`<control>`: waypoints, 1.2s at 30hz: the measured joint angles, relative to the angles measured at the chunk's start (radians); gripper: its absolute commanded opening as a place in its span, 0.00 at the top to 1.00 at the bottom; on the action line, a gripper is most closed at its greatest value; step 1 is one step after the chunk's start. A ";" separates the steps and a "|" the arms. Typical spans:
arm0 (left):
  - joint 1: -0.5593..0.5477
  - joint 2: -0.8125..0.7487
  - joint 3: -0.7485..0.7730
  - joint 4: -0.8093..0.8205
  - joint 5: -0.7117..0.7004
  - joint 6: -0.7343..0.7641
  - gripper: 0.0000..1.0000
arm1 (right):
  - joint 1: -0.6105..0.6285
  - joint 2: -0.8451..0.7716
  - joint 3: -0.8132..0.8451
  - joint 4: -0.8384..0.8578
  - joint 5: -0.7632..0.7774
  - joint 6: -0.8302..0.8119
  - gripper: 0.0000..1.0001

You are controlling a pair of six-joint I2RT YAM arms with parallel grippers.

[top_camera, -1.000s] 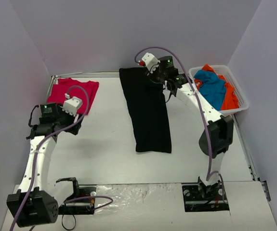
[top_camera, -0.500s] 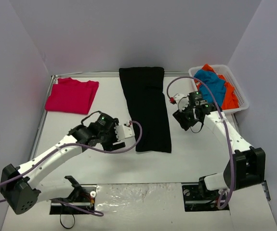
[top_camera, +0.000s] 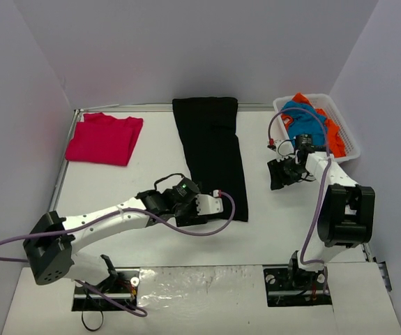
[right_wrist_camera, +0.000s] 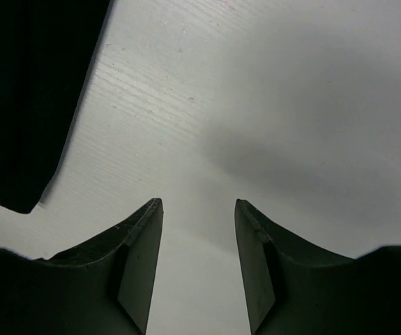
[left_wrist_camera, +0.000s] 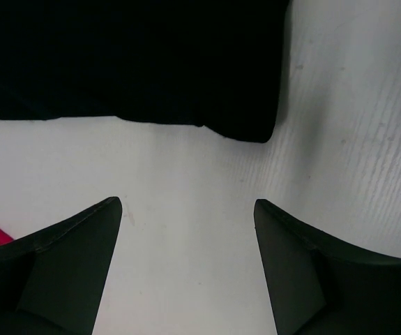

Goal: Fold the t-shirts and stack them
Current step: Grab the bottom of the folded rectangular tshirt with both arms

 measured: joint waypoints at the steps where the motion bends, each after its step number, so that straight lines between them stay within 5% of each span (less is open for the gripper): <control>1: -0.015 0.010 0.000 0.013 0.000 -0.001 0.25 | 0.000 0.021 0.000 0.000 -0.004 0.000 0.58; 13: -0.154 0.146 -0.011 0.093 0.047 0.005 0.24 | 0.000 0.037 0.000 0.000 -0.014 -0.001 0.56; 36: -0.149 0.251 -0.121 0.407 -0.083 0.044 0.25 | 0.008 0.050 0.000 0.000 -0.001 -0.003 0.54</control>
